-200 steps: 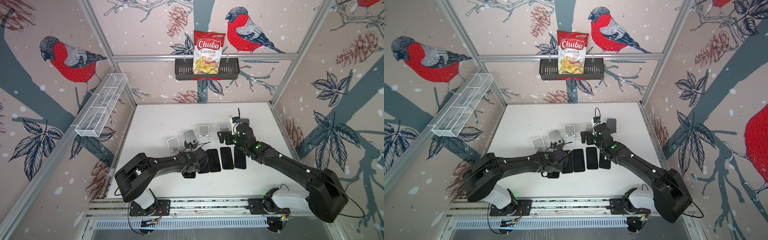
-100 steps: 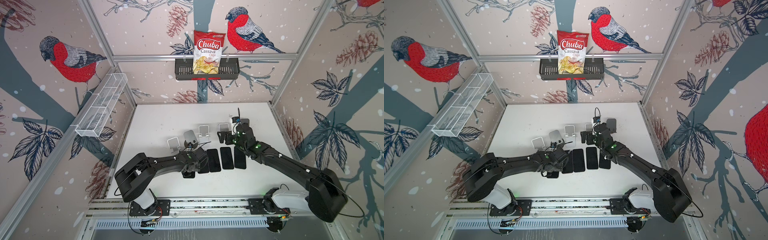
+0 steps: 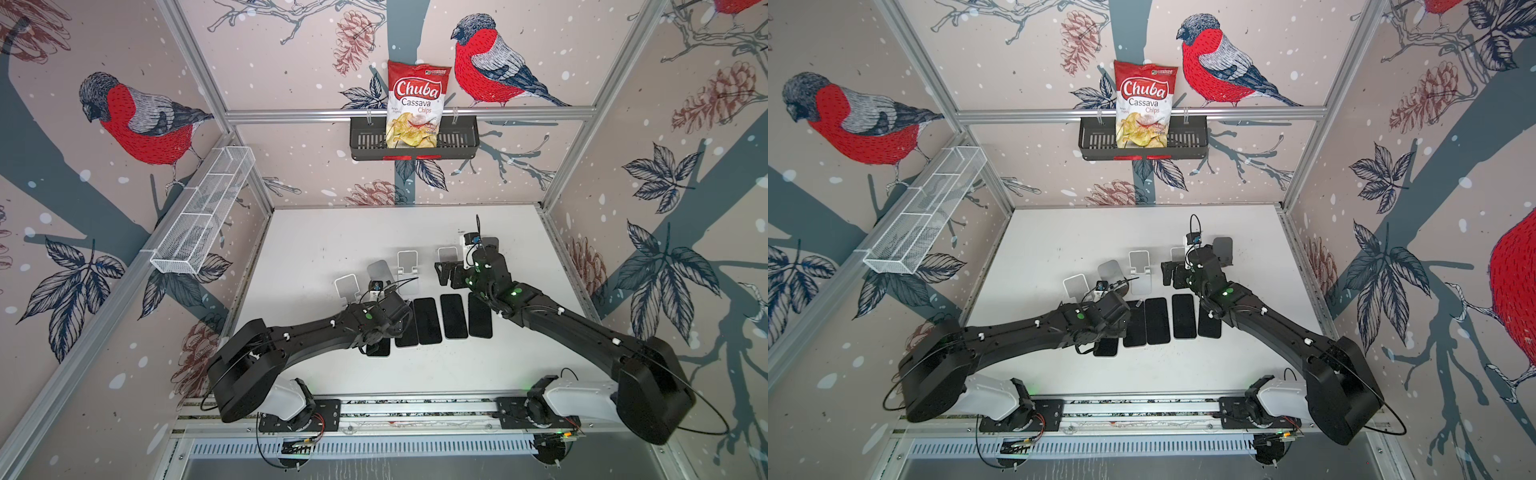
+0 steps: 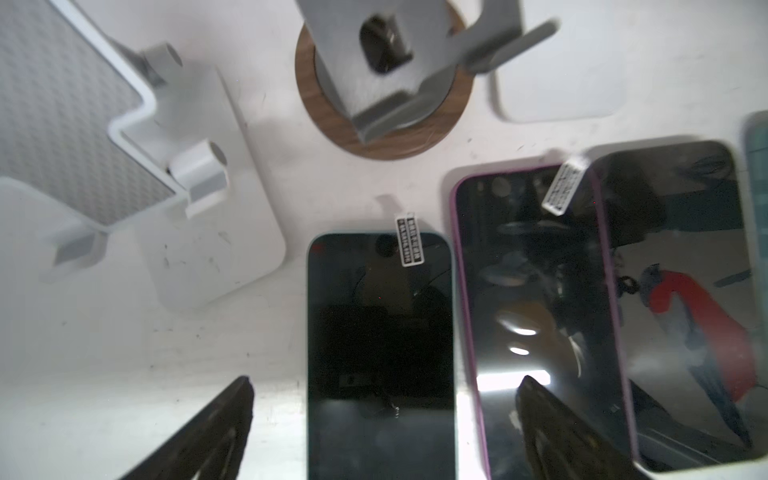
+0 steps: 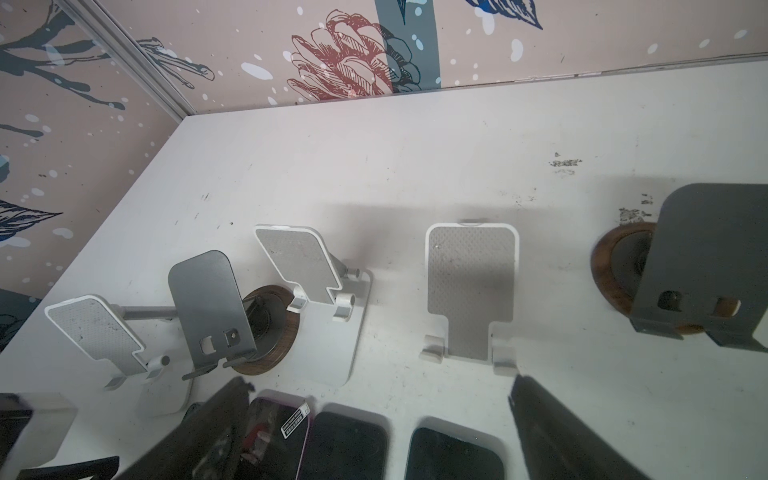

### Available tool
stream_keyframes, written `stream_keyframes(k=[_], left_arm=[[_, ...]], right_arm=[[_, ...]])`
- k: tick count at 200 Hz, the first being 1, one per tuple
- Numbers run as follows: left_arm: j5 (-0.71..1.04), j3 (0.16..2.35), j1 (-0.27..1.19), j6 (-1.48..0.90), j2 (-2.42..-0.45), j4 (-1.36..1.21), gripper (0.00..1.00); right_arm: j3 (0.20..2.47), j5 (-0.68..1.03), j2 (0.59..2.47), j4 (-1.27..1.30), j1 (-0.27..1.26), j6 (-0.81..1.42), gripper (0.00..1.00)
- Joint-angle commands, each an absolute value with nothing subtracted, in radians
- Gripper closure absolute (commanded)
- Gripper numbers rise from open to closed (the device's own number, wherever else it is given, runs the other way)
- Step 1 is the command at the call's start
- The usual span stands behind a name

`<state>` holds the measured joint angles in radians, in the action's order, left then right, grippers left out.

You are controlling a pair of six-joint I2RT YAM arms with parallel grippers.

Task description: Remove the phone from the phone stand

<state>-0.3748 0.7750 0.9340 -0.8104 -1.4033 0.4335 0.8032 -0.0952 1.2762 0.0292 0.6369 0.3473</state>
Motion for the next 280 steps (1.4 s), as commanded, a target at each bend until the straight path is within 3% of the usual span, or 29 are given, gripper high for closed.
stream_keyframes(k=[1,88,197,280], left_arm=[[-0.407,0.758,0.936,-0.763,-1.357,0.367,0.02],[-0.656,0.704,0.925,-0.807,-1.159,0.403,0.02],[-0.687,0.733,0.752,-0.849,-1.14,0.511,0.02],[-0.718,0.734,0.564,-0.705,-1.03,0.414,0.02]], right_arm=[[0.815,-0.12,1.278,0.029,0.635,0.358,0.01],[0.832,-0.15,1.302,0.006,0.62,0.373,0.01],[0.845,-0.156,1.318,0.0,0.614,0.366,0.01],[0.843,-0.209,1.278,-0.023,0.529,0.348,0.01]])
